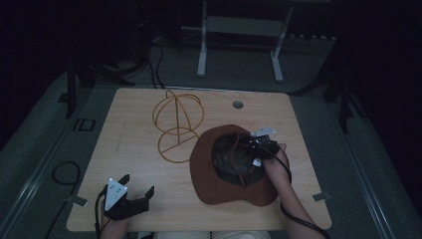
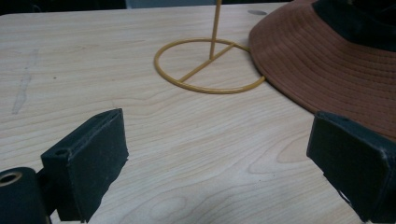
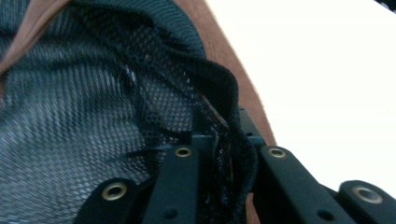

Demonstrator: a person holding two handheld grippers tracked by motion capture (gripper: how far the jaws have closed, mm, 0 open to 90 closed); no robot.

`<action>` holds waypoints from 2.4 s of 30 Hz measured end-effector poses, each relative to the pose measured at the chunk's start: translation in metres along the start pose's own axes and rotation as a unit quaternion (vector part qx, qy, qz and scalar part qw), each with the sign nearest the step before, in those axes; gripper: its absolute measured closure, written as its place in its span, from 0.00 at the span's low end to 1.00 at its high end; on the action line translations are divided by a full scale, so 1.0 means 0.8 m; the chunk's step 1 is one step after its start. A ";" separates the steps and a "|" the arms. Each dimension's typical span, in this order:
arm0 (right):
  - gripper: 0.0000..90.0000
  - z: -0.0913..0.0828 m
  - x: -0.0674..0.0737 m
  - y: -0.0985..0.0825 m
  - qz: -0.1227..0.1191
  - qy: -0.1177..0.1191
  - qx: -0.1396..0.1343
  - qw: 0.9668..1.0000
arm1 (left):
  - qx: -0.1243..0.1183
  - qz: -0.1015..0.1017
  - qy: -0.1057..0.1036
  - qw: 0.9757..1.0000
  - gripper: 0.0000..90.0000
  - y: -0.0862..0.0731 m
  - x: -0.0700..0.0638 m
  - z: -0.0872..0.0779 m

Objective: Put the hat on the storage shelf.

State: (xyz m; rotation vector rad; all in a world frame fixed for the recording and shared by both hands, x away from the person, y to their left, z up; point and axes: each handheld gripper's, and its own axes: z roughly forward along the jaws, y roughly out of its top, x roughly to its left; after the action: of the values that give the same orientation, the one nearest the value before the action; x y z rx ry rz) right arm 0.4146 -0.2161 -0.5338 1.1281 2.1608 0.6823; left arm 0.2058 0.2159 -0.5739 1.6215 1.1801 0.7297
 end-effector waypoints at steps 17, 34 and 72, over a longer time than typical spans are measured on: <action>0.94 -0.111 -0.060 0.026 0.094 0.025 -0.131 0.987 | 0.044 0.002 -0.011 0.999 0.06 0.008 -0.011 0.015; 0.94 -0.151 -0.070 0.001 0.118 0.041 -0.165 0.978 | 0.055 0.043 -0.117 0.991 0.06 0.068 -0.089 0.057; 0.94 -0.167 -0.047 -0.017 0.113 0.056 -0.164 0.978 | 0.068 0.105 -0.140 0.982 0.08 0.191 -0.221 0.170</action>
State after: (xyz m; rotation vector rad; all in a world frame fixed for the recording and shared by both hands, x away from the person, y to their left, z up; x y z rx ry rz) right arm 0.3294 -0.2766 -0.4412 1.1851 1.9303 1.1812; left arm 0.3158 -0.0074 -0.4677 1.9129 0.8809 0.5368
